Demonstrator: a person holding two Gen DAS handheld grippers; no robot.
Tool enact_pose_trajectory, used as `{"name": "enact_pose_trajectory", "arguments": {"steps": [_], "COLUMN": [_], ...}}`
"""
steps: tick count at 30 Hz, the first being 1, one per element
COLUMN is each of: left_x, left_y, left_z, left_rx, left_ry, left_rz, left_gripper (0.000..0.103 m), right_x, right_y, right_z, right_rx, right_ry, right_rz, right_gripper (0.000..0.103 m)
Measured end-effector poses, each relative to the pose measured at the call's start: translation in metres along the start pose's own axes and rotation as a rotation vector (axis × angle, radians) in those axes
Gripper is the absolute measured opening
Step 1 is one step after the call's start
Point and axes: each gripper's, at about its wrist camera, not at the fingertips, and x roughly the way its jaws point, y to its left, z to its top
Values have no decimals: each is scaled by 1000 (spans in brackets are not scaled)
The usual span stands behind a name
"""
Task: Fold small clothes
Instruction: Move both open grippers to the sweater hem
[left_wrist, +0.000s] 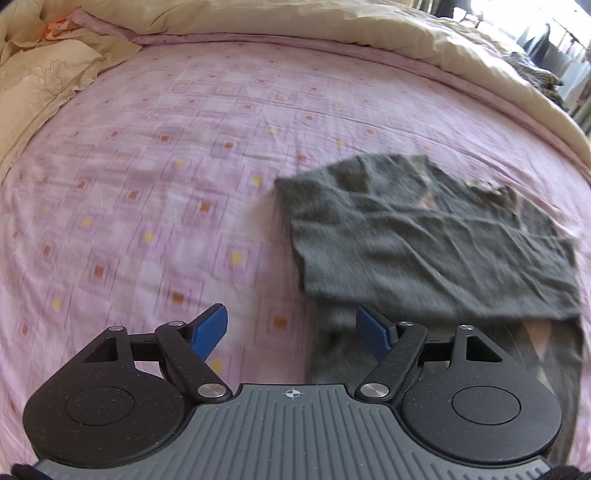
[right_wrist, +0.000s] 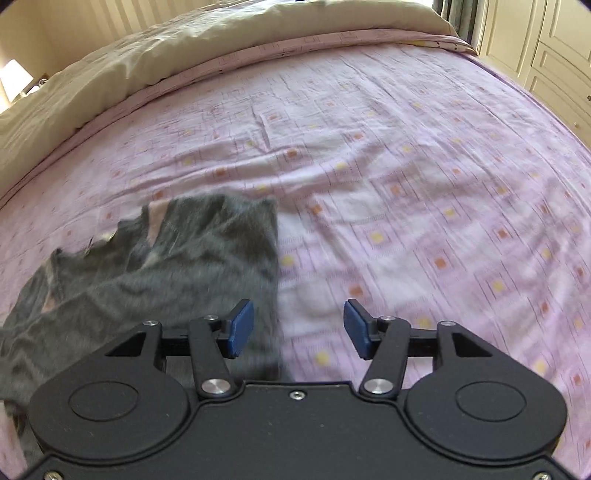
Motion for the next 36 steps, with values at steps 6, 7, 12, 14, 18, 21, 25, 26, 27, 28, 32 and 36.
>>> {"name": "enact_pose_trajectory", "arguments": {"steps": [6,7,12,14,18,21,25,26,27,28,32,36], "left_x": [-17,-19,-28,-32,-42,-48,-56,-58,-60,-62,-66,-68], "left_y": [1,1,4,5,7,5,-3,-6,-8,-10,-15,-19], "left_z": [-38,-45,-78,-90,-115,-135,-164,-171,-178,-184,-200,-209], "left_rx": [49,59,122,150,154,143,140,142,139,130,101,71], "left_ry": [22,28,62,77,91,104,106,108,109,109,113,110], "left_rz": [-62,-74,-125,-135,-140,-135,-125,-117,-110,-109,-120,-126], "left_gripper": [76,76,76,76,76,76,76,76,76,76,76,76], "right_x": [-39,-44,-68,-78,-86,-89,-91,-91,-92,-93,-93,-86], "right_y": [2,2,7,9,8,5,-5,-8,-11,-13,-24,-31], "right_z": [-60,-70,-122,-141,-171,-191,-215,-219,-224,-229,-243,-251], "right_rx": [-30,-39,-127,-164,-198,-219,-229,-228,-226,-222,-198,-186], "right_ry": [13,14,7,5,64,86,112,123,133,138,161,195], "right_rz": [-14,-21,-42,-35,2,20,88,104,119,131,202,252], "right_gripper": [77,78,94,97,97,97,97,97,97,97,97,97]}}
